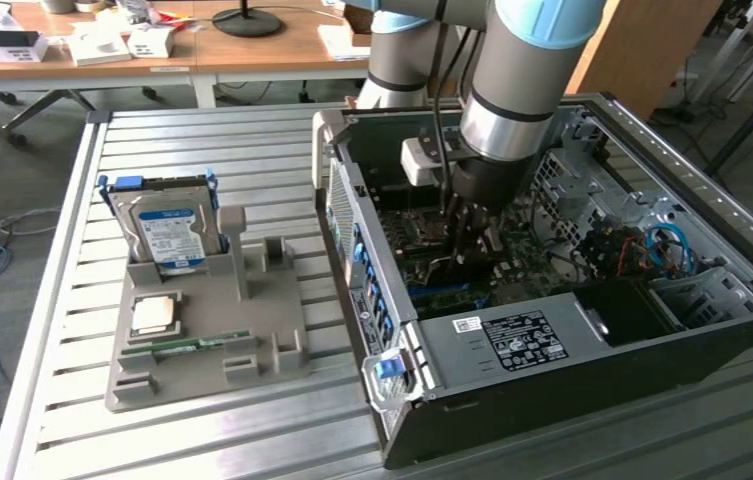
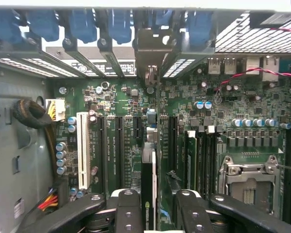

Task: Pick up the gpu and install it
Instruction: 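Insert the gpu into the slot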

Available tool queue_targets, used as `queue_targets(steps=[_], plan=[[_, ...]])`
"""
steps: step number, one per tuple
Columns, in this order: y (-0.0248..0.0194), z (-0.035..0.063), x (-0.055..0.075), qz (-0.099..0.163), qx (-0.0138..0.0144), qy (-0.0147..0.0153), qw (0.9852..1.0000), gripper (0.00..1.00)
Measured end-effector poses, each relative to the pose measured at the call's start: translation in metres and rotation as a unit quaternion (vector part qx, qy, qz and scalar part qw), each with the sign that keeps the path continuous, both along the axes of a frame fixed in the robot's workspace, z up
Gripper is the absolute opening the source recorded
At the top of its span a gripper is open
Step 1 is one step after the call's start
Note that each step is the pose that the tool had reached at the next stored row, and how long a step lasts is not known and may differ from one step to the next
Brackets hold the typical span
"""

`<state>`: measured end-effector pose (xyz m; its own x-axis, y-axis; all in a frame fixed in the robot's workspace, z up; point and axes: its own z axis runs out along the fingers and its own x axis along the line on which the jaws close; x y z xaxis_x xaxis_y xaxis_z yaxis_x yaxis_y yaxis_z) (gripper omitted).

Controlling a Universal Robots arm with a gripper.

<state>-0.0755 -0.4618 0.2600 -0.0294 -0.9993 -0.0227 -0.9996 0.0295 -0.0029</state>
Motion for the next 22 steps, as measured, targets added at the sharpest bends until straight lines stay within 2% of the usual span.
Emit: queue_targets(steps=[16,22], plan=[[0.0,0.0491,0.0,0.0,0.0,0.0,1.0,0.34],[0.0,0.063,0.0,0.0,-0.0001,0.0,1.0,0.34]])
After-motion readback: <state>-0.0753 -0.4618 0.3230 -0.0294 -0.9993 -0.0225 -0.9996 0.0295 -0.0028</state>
